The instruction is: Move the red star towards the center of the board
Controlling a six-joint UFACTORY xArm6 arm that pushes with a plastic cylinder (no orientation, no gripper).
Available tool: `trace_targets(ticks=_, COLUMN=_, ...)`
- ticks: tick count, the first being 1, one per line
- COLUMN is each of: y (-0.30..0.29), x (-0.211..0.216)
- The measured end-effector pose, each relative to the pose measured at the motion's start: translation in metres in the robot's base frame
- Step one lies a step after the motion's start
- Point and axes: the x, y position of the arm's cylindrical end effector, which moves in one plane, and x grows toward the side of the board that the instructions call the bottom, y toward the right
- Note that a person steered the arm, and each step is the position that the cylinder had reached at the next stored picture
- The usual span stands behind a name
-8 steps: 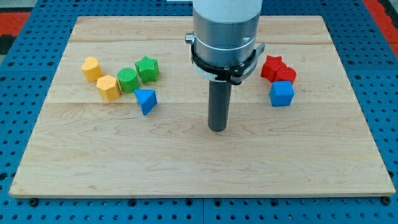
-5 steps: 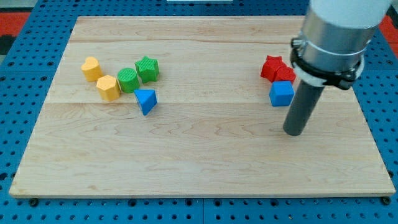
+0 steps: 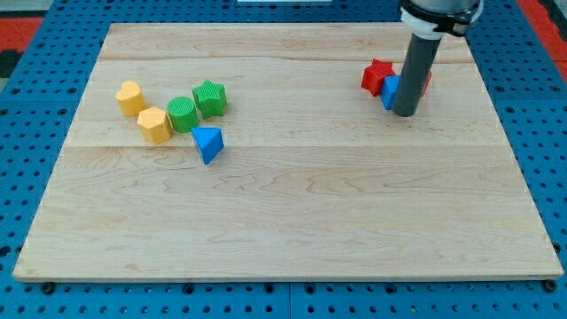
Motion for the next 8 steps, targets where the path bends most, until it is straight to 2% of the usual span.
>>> trace_targets(ticks=1, y=0.046, x=-0.003)
trace_targets(ticks=2, y=0.069, x=-0.032)
trace_targets(ticks=3, y=0.034, x=-0.065)
trace_targets(ticks=5, y=-0.1, x=-0.081)
trace_targets(ticks=7, y=-0.105, x=-0.08)
trace_targets(ticks=8, y=-0.084, x=-0.071)
